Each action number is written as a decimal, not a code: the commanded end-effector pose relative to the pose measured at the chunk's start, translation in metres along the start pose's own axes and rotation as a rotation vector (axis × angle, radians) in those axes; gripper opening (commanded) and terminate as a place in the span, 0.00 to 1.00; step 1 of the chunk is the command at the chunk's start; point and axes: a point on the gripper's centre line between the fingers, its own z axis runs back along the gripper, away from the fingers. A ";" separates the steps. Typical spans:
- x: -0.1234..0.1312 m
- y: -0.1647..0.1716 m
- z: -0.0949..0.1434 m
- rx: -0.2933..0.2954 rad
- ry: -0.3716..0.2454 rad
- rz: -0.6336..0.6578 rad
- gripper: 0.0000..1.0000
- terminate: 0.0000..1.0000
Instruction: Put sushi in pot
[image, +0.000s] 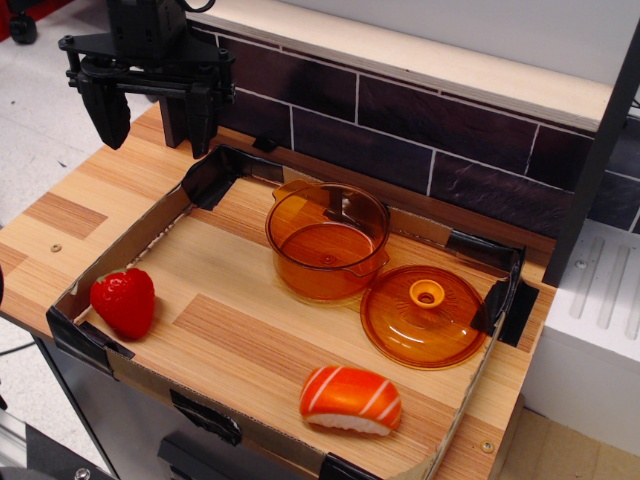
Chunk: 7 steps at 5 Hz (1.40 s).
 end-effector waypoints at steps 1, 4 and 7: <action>0.000 0.000 0.000 0.000 0.000 0.000 1.00 0.00; -0.038 -0.076 0.023 -0.081 -0.125 -0.737 1.00 0.00; -0.103 -0.115 -0.004 -0.203 0.002 -1.468 1.00 0.00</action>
